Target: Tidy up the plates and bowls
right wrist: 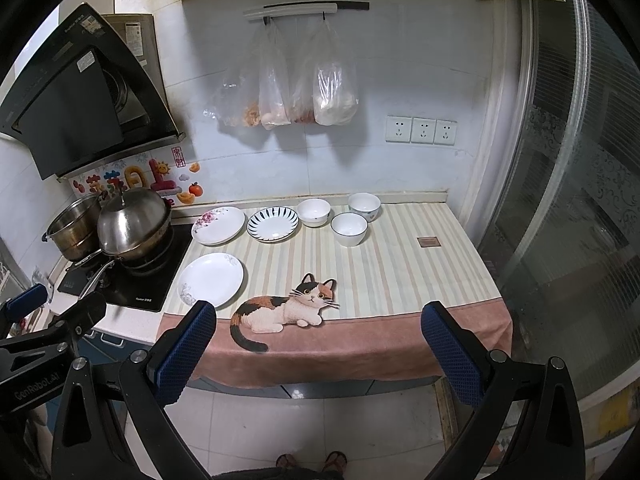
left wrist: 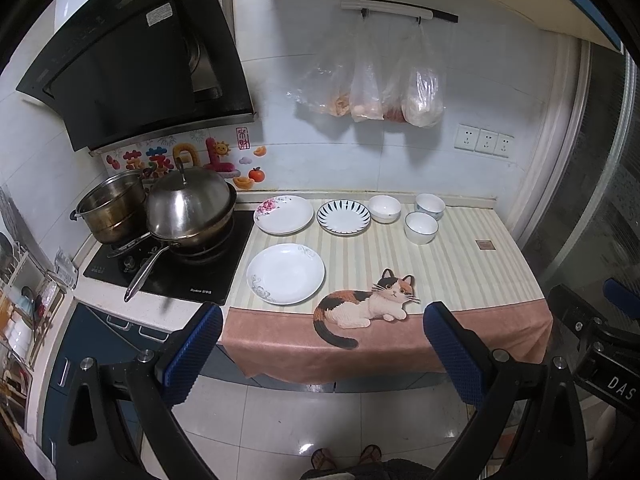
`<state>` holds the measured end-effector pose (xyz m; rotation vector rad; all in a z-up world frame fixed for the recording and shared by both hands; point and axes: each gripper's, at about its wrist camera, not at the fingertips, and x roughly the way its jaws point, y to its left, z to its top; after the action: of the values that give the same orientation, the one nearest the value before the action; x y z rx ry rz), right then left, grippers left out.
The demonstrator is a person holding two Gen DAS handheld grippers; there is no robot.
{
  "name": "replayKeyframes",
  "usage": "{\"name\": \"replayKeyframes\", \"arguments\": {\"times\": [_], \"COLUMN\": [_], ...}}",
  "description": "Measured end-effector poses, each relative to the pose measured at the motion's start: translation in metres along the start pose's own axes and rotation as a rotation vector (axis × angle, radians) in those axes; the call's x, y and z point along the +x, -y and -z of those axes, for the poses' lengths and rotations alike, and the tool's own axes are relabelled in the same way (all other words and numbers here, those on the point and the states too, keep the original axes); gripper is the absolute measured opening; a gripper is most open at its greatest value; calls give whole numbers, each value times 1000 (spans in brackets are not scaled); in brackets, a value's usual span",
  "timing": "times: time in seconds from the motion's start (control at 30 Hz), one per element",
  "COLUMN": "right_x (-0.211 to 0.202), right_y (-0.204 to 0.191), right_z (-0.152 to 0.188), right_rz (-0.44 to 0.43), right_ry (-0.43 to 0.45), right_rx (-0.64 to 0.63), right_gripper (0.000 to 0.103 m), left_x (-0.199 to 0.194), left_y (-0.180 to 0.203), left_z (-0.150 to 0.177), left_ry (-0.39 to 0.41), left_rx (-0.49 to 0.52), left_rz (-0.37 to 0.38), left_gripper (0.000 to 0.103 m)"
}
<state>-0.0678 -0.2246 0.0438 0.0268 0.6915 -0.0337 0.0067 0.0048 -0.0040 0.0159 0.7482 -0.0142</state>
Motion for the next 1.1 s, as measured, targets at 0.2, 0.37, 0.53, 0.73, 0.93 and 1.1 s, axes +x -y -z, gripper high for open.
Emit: {"name": "replayKeyframes", "arguments": {"times": [0.2, 0.37, 0.53, 0.73, 0.93, 1.1], "right_x": [3, 4, 3, 4, 31, 101], "right_y": [-1, -1, -1, -2, -7, -27], "right_z": [-2, -2, -2, -2, -9, -3], "right_rz": [-2, -2, -1, -3, -28, -110], "right_ry": [-3, 1, 0, -1, 19, -55], "right_rx": [1, 1, 2, 4, 51, 63], "right_gripper": [103, 103, 103, 103, 103, 103], "left_x": [1, 1, 1, 3, 21, 86], "left_y": [0, 0, 0, 0, -12, -45], "left_z": [-1, -1, -2, -1, -6, -6], "left_ry": [-3, -1, -1, -2, 11, -60], "left_rx": [-1, -1, -2, -1, -19, -42], "left_rz": [1, 1, 1, 4, -28, -108], "left_gripper": [103, 103, 103, 103, 103, 103]}}
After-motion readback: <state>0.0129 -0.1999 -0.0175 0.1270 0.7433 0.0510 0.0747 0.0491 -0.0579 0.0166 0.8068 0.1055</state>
